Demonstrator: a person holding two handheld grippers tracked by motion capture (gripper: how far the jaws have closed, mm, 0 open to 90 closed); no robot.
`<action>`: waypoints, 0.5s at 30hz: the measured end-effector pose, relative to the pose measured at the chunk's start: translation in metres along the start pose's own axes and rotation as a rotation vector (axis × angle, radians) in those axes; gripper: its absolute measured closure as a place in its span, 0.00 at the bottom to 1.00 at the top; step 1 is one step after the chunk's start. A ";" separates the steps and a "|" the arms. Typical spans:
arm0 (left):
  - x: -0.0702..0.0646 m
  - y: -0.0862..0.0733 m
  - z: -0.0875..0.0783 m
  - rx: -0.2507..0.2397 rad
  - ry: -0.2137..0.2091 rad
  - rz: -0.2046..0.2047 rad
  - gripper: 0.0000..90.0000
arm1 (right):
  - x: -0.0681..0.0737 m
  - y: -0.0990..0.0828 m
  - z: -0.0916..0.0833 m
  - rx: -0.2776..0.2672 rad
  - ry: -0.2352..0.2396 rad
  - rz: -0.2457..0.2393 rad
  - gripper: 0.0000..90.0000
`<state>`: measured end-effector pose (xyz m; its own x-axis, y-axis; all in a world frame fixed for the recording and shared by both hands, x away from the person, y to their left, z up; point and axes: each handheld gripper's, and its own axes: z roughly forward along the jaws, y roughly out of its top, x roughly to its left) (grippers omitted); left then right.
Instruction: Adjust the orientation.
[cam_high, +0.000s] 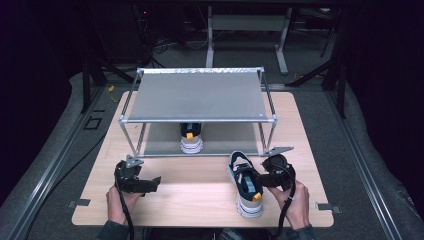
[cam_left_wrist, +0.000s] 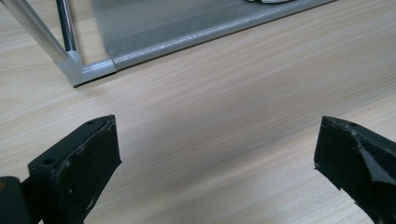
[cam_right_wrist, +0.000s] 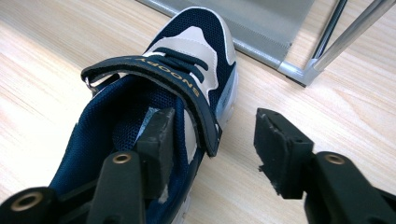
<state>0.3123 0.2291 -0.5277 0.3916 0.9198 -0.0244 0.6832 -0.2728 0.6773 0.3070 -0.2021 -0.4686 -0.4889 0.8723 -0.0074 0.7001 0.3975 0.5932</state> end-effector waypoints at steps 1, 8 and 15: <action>0.000 0.000 0.000 0.000 0.000 0.000 0.00 | 0.000 0.000 0.000 0.000 0.000 0.000 0.51; 0.001 -0.005 0.000 0.000 0.010 -0.010 0.00 | 0.004 -0.008 -0.012 -0.058 0.032 0.044 0.25; -0.005 -0.001 0.002 -0.005 0.013 0.000 0.00 | 0.030 -0.019 -0.020 -0.078 0.027 0.060 0.00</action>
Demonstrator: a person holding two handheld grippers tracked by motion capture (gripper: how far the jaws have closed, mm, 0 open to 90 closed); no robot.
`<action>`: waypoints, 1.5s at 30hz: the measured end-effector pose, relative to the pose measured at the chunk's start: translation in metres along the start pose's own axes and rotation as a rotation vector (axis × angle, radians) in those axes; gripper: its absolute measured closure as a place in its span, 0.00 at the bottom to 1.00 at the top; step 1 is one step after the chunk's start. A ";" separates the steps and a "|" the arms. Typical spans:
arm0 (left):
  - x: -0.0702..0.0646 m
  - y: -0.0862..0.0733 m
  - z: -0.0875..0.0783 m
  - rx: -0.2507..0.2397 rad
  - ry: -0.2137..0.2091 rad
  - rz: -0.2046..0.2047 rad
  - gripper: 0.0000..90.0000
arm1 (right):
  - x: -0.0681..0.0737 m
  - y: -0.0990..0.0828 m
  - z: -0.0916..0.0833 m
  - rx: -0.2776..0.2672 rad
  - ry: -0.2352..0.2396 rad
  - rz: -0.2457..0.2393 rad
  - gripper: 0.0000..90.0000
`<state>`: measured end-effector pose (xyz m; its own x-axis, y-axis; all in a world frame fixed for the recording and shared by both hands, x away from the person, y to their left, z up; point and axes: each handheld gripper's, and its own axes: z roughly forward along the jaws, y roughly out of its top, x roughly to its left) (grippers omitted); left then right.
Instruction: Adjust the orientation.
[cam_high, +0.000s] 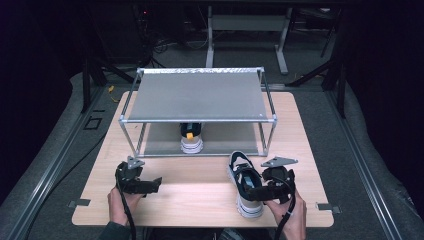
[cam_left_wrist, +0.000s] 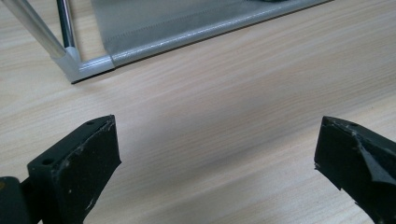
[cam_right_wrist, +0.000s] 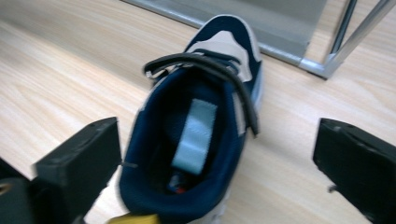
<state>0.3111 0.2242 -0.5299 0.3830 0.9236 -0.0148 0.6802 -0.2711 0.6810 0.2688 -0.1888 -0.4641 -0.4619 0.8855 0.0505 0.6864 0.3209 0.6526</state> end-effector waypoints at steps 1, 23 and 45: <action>0.000 0.000 0.000 0.000 0.001 0.000 0.00 | 0.000 0.000 0.000 0.000 0.000 0.000 0.00; -0.003 0.000 0.006 0.013 0.012 0.020 0.00 | 0.025 -0.035 0.032 -0.060 -0.119 0.037 0.13; 0.003 -0.004 0.006 0.022 0.013 0.010 0.00 | 0.000 -0.048 0.039 -0.080 -0.109 0.028 0.11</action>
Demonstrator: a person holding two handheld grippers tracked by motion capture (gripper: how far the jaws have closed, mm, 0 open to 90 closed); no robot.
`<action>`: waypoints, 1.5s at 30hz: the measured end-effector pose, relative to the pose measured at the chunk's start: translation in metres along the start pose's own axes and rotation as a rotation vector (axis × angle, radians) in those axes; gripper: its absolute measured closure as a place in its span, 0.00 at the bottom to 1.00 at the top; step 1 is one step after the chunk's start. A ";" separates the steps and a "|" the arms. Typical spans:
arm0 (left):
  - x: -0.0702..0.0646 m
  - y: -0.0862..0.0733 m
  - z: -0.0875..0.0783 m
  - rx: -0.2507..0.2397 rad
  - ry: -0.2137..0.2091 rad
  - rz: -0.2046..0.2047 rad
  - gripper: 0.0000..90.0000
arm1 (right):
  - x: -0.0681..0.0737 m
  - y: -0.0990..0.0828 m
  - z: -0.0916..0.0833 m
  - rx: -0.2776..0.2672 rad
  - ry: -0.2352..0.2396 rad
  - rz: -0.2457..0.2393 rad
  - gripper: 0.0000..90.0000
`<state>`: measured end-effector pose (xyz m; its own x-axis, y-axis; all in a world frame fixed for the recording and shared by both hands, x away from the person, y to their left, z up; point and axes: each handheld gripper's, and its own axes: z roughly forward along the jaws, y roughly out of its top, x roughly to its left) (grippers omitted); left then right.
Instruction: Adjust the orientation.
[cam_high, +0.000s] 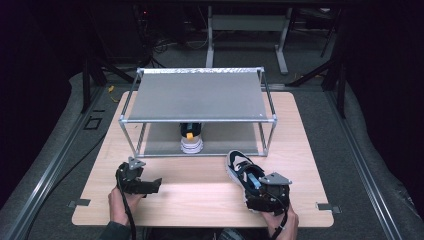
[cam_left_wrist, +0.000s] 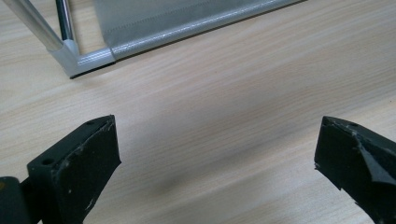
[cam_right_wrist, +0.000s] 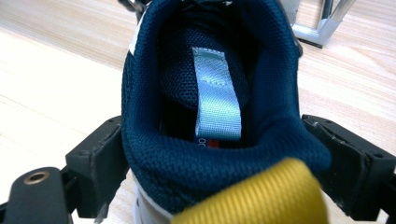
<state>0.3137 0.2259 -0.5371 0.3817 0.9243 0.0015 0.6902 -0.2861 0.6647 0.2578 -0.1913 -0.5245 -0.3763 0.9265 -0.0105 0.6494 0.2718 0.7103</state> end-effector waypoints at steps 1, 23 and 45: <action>0.000 0.000 0.000 0.001 -0.001 0.000 0.00 | -0.001 0.000 0.000 -0.002 0.021 0.003 0.10; -0.003 0.001 0.001 -0.003 -0.010 0.007 0.00 | -0.005 0.006 0.018 -0.028 0.078 0.009 0.17; 0.000 0.000 -0.003 -0.004 -0.001 0.009 0.00 | -0.002 0.004 0.008 -0.080 0.063 -0.018 0.32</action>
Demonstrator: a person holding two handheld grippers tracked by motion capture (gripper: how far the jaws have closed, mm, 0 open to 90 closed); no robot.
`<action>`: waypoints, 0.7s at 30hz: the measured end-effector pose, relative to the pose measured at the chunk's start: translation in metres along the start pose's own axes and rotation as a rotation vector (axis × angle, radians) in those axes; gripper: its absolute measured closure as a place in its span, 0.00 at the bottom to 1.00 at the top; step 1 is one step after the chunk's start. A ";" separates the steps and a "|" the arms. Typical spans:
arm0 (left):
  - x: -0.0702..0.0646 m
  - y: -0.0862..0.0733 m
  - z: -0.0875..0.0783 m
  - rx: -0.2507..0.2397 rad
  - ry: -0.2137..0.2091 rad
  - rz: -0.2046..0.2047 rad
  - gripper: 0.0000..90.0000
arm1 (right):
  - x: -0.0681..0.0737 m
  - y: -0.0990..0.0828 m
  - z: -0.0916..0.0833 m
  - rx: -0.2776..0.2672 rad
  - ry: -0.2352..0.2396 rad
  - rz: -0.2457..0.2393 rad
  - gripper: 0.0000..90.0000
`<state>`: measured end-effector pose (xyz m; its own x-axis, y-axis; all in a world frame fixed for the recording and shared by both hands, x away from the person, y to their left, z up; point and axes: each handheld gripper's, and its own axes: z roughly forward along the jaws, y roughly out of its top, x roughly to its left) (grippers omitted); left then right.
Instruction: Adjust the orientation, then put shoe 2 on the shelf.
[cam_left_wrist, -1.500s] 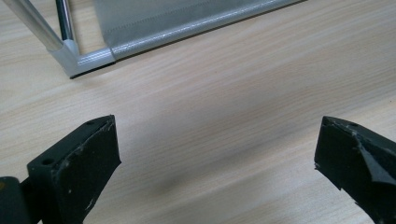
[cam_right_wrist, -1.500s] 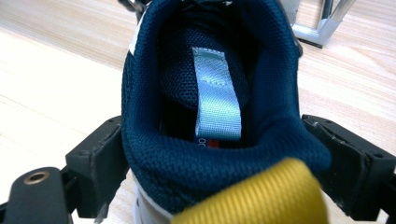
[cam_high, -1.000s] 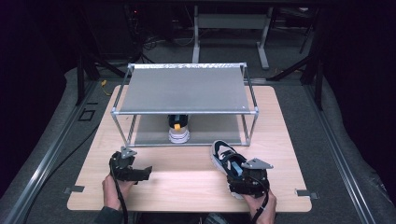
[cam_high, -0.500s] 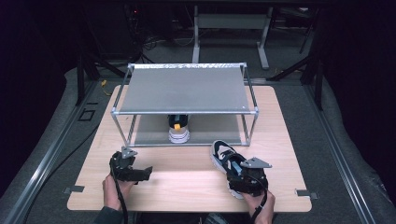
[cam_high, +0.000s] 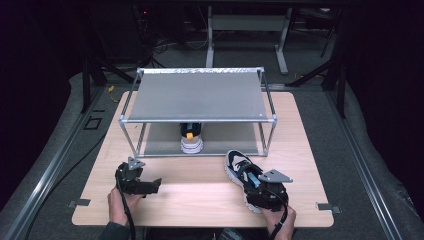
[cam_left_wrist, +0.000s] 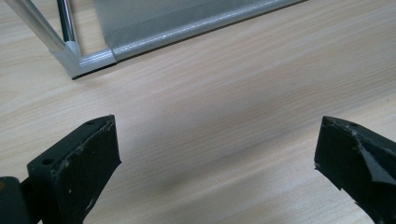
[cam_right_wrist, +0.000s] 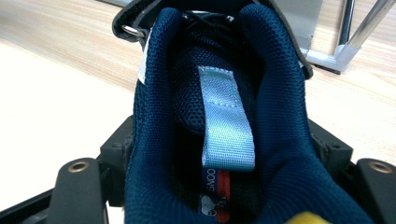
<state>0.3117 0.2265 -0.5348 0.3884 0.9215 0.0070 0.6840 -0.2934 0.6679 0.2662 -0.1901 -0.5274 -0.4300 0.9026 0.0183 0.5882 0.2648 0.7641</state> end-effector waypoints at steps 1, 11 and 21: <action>0.000 0.000 0.000 0.000 0.000 0.000 0.00 | 0.000 0.000 -0.001 -0.002 0.005 -0.002 0.32; 0.001 0.001 -0.003 -0.014 0.003 -0.001 0.00 | 0.002 0.014 -0.011 -0.038 -0.012 -0.007 0.31; 0.003 0.000 -0.005 -0.019 0.002 -0.005 0.00 | 0.006 0.050 0.002 -0.040 -0.029 -0.029 0.31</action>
<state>0.3097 0.2304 -0.5317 0.3834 0.9236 0.0049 0.6741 -0.2834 0.6821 0.2946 -0.1705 -0.4902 -0.4262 0.9043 -0.0219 0.5479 0.2774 0.7892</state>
